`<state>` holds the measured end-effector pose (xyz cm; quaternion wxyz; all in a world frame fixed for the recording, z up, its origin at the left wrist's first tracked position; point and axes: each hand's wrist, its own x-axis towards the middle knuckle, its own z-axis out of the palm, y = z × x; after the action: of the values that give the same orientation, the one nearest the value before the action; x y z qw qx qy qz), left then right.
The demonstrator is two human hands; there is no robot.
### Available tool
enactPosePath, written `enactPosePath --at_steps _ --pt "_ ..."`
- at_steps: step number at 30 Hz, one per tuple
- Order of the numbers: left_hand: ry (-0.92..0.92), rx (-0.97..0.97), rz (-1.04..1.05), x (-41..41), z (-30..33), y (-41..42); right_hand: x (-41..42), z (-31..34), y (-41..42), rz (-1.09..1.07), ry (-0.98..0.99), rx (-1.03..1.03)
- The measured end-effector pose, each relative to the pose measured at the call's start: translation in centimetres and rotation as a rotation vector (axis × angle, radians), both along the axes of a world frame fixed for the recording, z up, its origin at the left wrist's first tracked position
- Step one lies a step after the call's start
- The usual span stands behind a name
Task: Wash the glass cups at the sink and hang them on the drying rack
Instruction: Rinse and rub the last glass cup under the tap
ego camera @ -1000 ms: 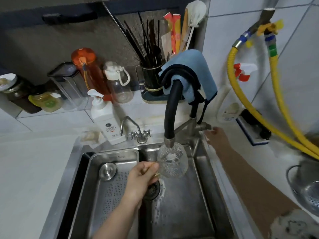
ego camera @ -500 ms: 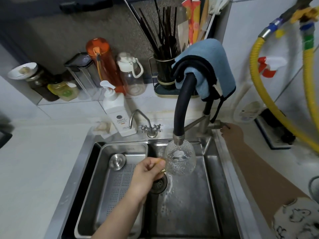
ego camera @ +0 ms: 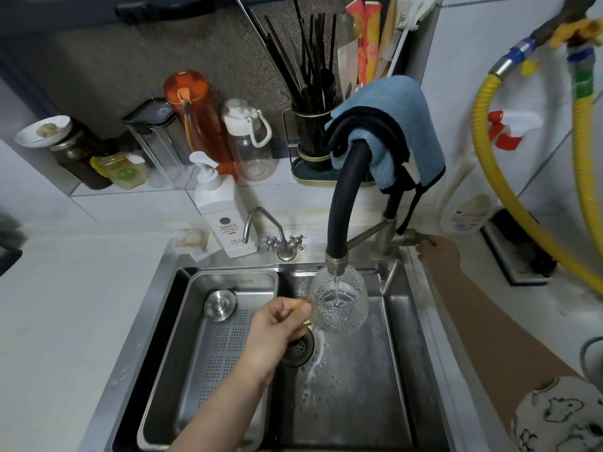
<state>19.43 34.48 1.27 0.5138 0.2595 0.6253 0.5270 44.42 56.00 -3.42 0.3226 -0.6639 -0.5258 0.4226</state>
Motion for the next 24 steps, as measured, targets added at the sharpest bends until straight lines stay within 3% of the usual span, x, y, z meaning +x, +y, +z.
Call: enactPosePath --at_steps 4,7,10,15,21,24 --pt "-0.002 -0.003 0.009 0.0 -0.1 0.0 -0.6 0.6 -1.3 0.017 0.037 -0.056" --pt "0.0 -0.015 0.021 -0.1 -0.3 0.1 -1.3 1.2 -4.7 0.075 0.21 -0.112" --pt "0.004 -0.01 0.03 -0.5 -0.5 0.1 -3.8 2.8 -10.1 0.265 0.451 -0.188" --pt "0.044 0.002 0.01 -1.1 -0.6 0.7 -7.1 3.6 -15.1 0.548 0.3 -0.091" --pt "0.118 -0.006 -0.155 -0.7 -1.1 -0.6 -7.6 2.7 -18.7 0.421 0.309 0.062" --pt "0.124 0.01 -0.139 -2.5 -0.7 -0.7 -9.7 3.1 -18.9 0.418 0.256 0.079"
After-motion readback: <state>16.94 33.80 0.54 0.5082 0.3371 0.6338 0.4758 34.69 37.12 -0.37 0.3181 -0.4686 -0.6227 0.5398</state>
